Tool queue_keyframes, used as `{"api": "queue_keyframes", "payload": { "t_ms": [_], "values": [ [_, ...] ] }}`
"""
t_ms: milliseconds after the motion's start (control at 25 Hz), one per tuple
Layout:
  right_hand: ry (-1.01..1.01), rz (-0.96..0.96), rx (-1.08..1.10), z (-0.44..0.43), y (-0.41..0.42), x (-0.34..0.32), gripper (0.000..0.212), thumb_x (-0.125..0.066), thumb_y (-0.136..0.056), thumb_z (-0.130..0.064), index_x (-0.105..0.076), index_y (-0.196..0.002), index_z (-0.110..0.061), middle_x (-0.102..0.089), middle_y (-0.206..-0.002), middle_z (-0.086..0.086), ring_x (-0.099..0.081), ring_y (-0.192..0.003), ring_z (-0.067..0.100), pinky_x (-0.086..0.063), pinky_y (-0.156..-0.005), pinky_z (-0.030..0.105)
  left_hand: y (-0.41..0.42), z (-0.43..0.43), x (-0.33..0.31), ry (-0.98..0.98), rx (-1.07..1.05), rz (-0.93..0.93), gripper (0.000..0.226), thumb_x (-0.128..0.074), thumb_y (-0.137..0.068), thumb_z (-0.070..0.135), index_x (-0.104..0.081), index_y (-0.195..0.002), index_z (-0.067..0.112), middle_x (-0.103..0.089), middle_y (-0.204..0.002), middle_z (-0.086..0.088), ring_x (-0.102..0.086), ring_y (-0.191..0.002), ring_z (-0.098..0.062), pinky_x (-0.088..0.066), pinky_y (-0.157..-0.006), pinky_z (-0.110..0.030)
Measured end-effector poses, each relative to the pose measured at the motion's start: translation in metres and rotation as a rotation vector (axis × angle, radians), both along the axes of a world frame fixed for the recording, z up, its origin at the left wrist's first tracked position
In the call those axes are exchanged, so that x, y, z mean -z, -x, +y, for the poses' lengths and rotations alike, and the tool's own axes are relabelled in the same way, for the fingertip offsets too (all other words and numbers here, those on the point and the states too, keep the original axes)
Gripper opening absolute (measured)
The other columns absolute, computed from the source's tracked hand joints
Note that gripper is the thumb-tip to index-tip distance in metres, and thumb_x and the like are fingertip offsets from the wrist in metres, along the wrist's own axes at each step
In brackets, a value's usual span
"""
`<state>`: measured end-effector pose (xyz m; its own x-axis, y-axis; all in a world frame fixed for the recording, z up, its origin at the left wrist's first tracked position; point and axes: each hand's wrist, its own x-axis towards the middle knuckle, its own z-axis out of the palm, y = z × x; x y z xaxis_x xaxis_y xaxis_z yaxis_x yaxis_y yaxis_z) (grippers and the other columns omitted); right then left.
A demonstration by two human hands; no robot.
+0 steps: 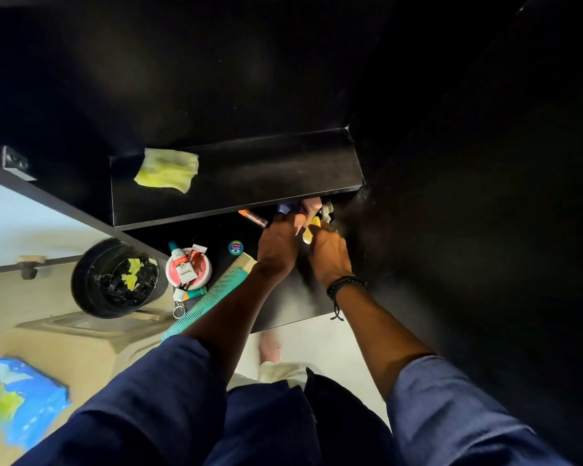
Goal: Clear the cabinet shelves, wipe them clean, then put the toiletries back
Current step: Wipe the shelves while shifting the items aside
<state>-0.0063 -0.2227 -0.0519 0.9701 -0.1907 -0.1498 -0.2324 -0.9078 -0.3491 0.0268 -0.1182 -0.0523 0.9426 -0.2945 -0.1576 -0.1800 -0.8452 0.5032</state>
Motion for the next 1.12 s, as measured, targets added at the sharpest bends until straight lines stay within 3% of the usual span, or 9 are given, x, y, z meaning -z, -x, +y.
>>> {"api": "queue_keyframes", "payload": {
  "t_ms": [240, 360, 440, 640, 800, 920, 1000, 1120],
  "values": [
    [0.019, 0.015, 0.035, -0.002, 0.01, 0.0, 0.043, -0.053, -0.081, 0.007, -0.06, -0.12, -0.011, -0.045, -0.137, 0.018, -0.064, -0.096, 0.039, -0.052, -0.086, 0.042, 0.007, 0.006, 0.001, 0.033, -0.018, 0.052, 0.044, -0.047, -0.096, 0.018, -0.041, -0.138, 0.01, -0.052, -0.13, -0.016, -0.055, -0.115, -0.032, -0.044, -0.092, -0.037],
    [0.009, -0.106, 0.033, 0.005, 0.016, -0.003, 0.042, -0.057, -0.077, 0.008, -0.06, -0.115, -0.01, -0.048, -0.127, 0.018, -0.063, -0.084, 0.04, -0.055, -0.072, 0.042, 0.018, 0.019, -0.001, 0.089, -0.044, 0.027, 0.044, -0.05, -0.093, 0.013, -0.044, -0.136, 0.006, -0.054, -0.13, -0.017, -0.054, -0.118, -0.035, -0.043, -0.095, -0.04],
    [-0.005, -0.169, -0.024, 0.013, 0.017, -0.001, 0.037, -0.057, -0.078, 0.003, -0.061, -0.112, -0.01, -0.053, -0.116, 0.016, -0.062, -0.087, 0.036, -0.054, -0.068, 0.04, 0.027, 0.034, 0.0, 0.136, -0.068, -0.01, 0.044, -0.053, -0.09, 0.008, -0.048, -0.134, 0.002, -0.056, -0.128, -0.02, -0.055, -0.117, -0.037, -0.045, -0.096, -0.042],
    [-0.188, -0.132, -0.139, 0.05, 0.006, 0.013, 0.038, -0.05, -0.085, 0.002, -0.06, -0.121, -0.005, -0.059, -0.118, 0.017, -0.06, -0.102, 0.036, -0.054, -0.084, 0.041, 0.044, 0.086, 0.002, 0.066, -0.106, 0.005, 0.051, -0.053, -0.09, 0.007, -0.041, -0.139, 0.002, -0.047, -0.141, -0.019, -0.042, -0.132, -0.034, -0.035, -0.109, -0.039],
    [-0.307, 0.02, -0.23, 0.072, -0.023, 0.035, 0.054, -0.053, -0.088, -0.004, -0.041, -0.141, -0.008, -0.048, -0.141, 0.015, -0.043, -0.131, 0.028, -0.034, -0.113, 0.035, 0.049, 0.121, -0.001, 0.013, -0.069, 0.036, 0.057, -0.051, -0.094, 0.01, -0.03, -0.146, 0.008, -0.031, -0.153, -0.014, -0.023, -0.144, -0.029, -0.018, -0.117, -0.035],
    [-0.169, 0.14, -0.321, 0.083, -0.056, 0.064, 0.068, -0.059, -0.086, -0.012, -0.03, -0.147, -0.016, -0.035, -0.152, 0.006, -0.031, -0.141, 0.025, -0.025, -0.118, 0.039, 0.052, 0.137, -0.008, 0.011, -0.036, 0.038, 0.06, -0.05, -0.095, 0.012, -0.023, -0.149, 0.009, -0.021, -0.156, -0.011, -0.014, -0.146, -0.027, -0.009, -0.116, -0.032],
    [-0.021, 0.233, -0.367, 0.089, -0.068, 0.078, 0.065, -0.056, -0.087, -0.017, -0.03, -0.147, -0.018, -0.032, -0.153, 0.007, -0.028, -0.141, 0.029, -0.025, -0.117, 0.043, 0.053, 0.141, -0.01, 0.002, -0.037, 0.029, 0.062, -0.051, -0.095, 0.015, -0.022, -0.149, 0.01, -0.018, -0.157, -0.011, -0.011, -0.147, -0.027, -0.01, -0.117, -0.034],
    [0.117, 0.25, -0.369, 0.094, -0.069, 0.086, 0.046, -0.047, -0.095, -0.019, -0.042, -0.14, -0.016, -0.046, -0.142, 0.011, -0.044, -0.129, 0.03, -0.037, -0.105, 0.041, 0.056, 0.145, -0.009, -0.025, -0.03, 0.055, 0.063, -0.051, -0.095, 0.019, -0.02, -0.15, 0.012, -0.015, -0.158, -0.011, -0.008, -0.147, -0.027, -0.005, -0.114, -0.031]
  ]
}}
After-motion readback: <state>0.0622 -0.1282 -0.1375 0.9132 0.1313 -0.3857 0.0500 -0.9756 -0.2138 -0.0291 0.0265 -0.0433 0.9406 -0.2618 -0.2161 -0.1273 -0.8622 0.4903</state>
